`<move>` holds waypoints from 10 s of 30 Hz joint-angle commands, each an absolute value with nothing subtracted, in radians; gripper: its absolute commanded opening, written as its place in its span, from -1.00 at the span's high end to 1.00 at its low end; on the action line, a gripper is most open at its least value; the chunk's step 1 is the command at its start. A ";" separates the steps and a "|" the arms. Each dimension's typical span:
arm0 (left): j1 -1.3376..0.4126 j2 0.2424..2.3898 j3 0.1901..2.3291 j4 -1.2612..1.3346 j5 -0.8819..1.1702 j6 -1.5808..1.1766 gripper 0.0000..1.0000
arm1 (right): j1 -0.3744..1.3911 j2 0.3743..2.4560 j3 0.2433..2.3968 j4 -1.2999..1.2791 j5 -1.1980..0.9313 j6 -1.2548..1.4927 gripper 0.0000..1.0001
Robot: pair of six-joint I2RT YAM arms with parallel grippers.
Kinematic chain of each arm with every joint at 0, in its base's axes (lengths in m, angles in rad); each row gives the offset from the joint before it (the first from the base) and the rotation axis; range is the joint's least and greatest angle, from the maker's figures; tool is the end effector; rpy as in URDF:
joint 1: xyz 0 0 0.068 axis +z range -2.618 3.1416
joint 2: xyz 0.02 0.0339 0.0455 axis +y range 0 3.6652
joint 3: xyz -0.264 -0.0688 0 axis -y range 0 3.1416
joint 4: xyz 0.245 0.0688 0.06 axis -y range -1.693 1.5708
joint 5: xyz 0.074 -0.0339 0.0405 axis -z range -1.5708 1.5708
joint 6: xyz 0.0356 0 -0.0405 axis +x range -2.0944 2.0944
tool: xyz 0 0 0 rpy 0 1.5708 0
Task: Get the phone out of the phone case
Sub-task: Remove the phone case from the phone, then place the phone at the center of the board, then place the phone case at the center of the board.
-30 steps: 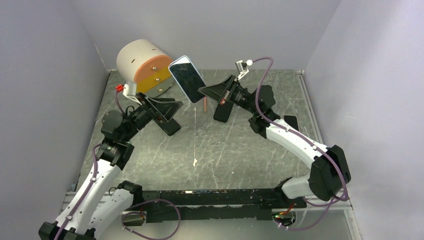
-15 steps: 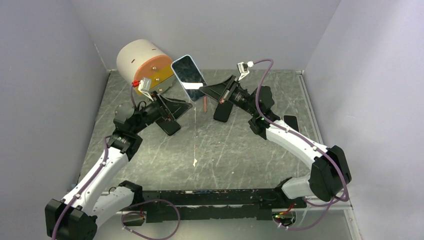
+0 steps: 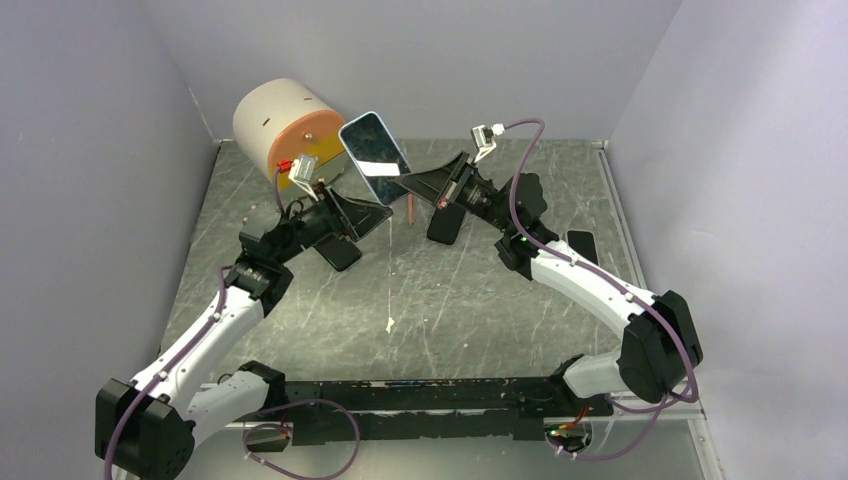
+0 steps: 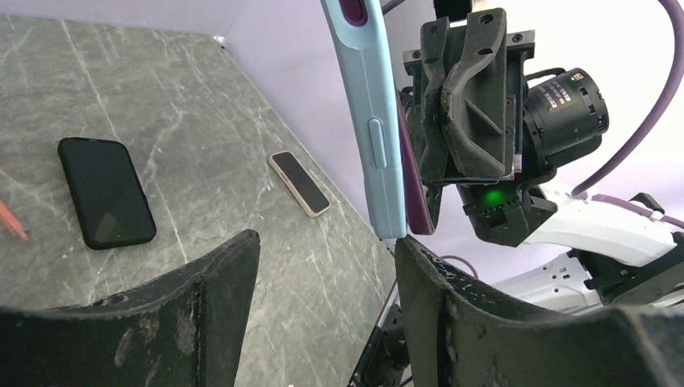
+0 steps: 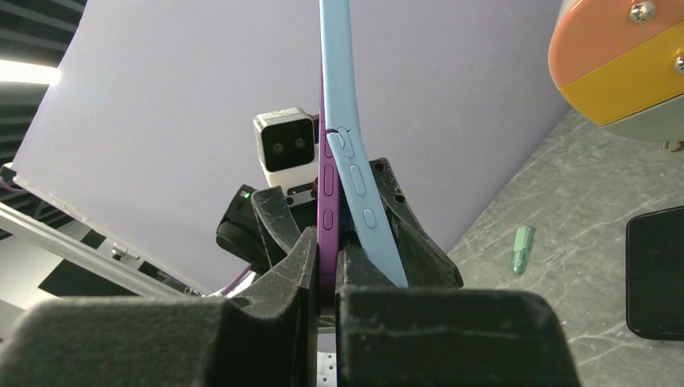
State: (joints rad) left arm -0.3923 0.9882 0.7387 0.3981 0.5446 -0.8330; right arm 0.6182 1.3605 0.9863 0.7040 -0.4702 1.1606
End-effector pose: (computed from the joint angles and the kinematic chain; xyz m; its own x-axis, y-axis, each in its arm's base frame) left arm 0.2057 -0.1051 0.3471 -0.5003 -0.4780 -0.7220 0.6397 0.3580 -0.6802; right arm 0.2473 0.1957 0.3722 -0.6889 0.5132 -0.5119 -0.5874 0.0185 0.8091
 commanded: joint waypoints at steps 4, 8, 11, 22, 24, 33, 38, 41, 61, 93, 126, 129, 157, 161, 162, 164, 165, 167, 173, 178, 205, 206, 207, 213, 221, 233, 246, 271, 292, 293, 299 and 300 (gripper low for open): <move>-0.396 0.982 0.755 0.472 0.502 -0.875 -0.34 | 0.631 1.322 1.029 0.821 -0.479 1.155 1.00; -0.396 0.993 0.734 0.545 0.466 -0.933 -0.34 | 0.634 1.326 1.024 0.832 -0.487 1.162 1.00; -0.396 1.003 0.724 0.604 0.454 -0.972 -0.34 | 0.634 1.326 1.019 0.832 -0.492 1.164 1.00; -0.396 1.021 0.706 0.663 0.337 -1.065 -0.22 | 0.634 1.333 1.006 0.860 -0.532 1.179 1.00; -0.396 1.017 0.702 0.649 0.319 -1.077 -0.20 | 0.634 1.332 1.006 0.858 -0.532 1.172 1.00; -0.396 0.999 0.707 0.667 0.319 -1.056 -0.25 | 0.634 1.349 1.008 0.852 -0.540 1.169 1.00; -0.396 1.003 0.712 0.738 0.365 -1.043 -0.32 | 0.634 1.351 1.000 0.838 -0.530 1.162 1.00; -0.396 1.009 0.717 0.756 0.389 -1.042 -0.35 | 0.634 1.350 0.996 0.836 -0.529 1.160 1.00; -0.396 1.077 0.774 0.839 0.450 -1.065 -0.29 | 0.638 1.332 0.987 0.818 -0.548 1.154 1.00; -0.286 1.049 0.872 0.581 0.289 -0.655 0.95 | 0.624 1.214 0.931 0.572 -0.621 0.993 1.00; -0.241 0.778 0.629 0.046 0.358 -0.717 0.95 | 0.080 1.196 0.753 0.269 -0.615 0.754 1.00; -0.239 0.767 0.578 0.073 0.397 -0.749 0.95 | -0.020 1.274 0.758 0.301 -0.620 0.736 1.00; -0.232 0.845 0.577 0.055 0.443 -0.755 0.95 | -0.156 2.141 1.239 0.314 -0.741 0.695 0.80; -0.232 0.844 0.577 0.058 0.446 -0.760 0.95 | -0.156 2.165 1.227 0.323 -0.741 0.718 0.55; -0.232 0.842 0.576 0.058 0.446 -0.762 0.95 | -0.156 2.163 1.223 0.310 -0.734 0.712 0.44; -0.232 0.840 0.579 0.052 0.444 -0.762 0.95 | -0.158 2.152 1.216 0.279 -0.712 0.684 0.28; -0.232 0.839 0.581 0.046 0.445 -0.761 0.95 | -0.159 2.145 1.213 0.258 -0.697 0.667 0.19; -0.232 0.835 0.586 0.042 0.448 -0.759 0.95 | -0.164 2.130 1.208 0.218 -0.668 0.632 0.05; -0.232 0.828 0.589 0.043 0.453 -0.766 0.95 | -0.194 2.063 1.179 0.120 -0.572 0.553 -0.23; -0.232 0.828 0.582 0.061 0.457 -0.784 0.95 | -0.195 1.976 1.147 0.019 -0.491 0.487 -0.41; -0.241 0.947 0.620 0.125 0.535 -0.815 0.95 | 0.521 1.333 0.951 -0.066 -0.177 0.706 -0.34; -0.242 0.950 0.620 0.132 0.538 -0.820 0.95 | 0.562 1.335 0.968 -0.073 -0.163 0.716 -0.32; -0.242 0.952 0.618 0.137 0.541 -0.823 0.95 | 0.589 1.338 0.986 -0.077 -0.150 0.726 -0.32; -0.249 0.962 0.624 0.149 0.551 -0.822 0.95 | 0.691 1.372 1.058 -0.074 -0.141 0.756 -0.26; -0.274 0.985 0.637 0.176 0.564 -0.812 0.95 | 0.753 1.453 1.150 -0.074 -0.144 0.733 -0.09; -0.329 0.997 0.631 0.229 0.561 -0.805 0.95 | 0.765 1.548 1.235 -0.073 -0.214 0.702 0.40; -0.332 0.954 0.631 0.151 0.522 -0.762 0.41 | 0.750 1.510 1.243 -0.205 -0.221 0.514 1.00; -0.308 0.652 0.714 -0.301 0.003 -0.312 -0.84 | 0.119 1.486 1.097 -0.630 -0.314 0.038 1.00; -0.277 0.629 0.681 -0.240 0.003 -0.303 -0.88 | -0.111 1.970 1.343 -0.604 -0.405 -0.061 1.00; -0.276 0.630 0.680 -0.238 0.006 -0.305 -0.87 | -0.113 1.974 1.344 -0.596 -0.403 -0.054 1.00; -0.275 0.629 0.678 -0.231 0.022 -0.303 -0.86 | -0.138 1.985 1.332 -0.572 -0.395 -0.037 1.00; -0.273 0.629 0.677 -0.229 0.026 -0.302 -0.86 | -0.142 1.986 1.328 -0.573 -0.392 -0.039 1.00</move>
State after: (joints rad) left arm -0.2798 0.6384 0.6785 -0.2890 0.0013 -0.3260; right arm -0.1181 1.9694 1.3079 -0.6521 -0.4408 -0.0391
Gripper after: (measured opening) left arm 0.930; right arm 0.037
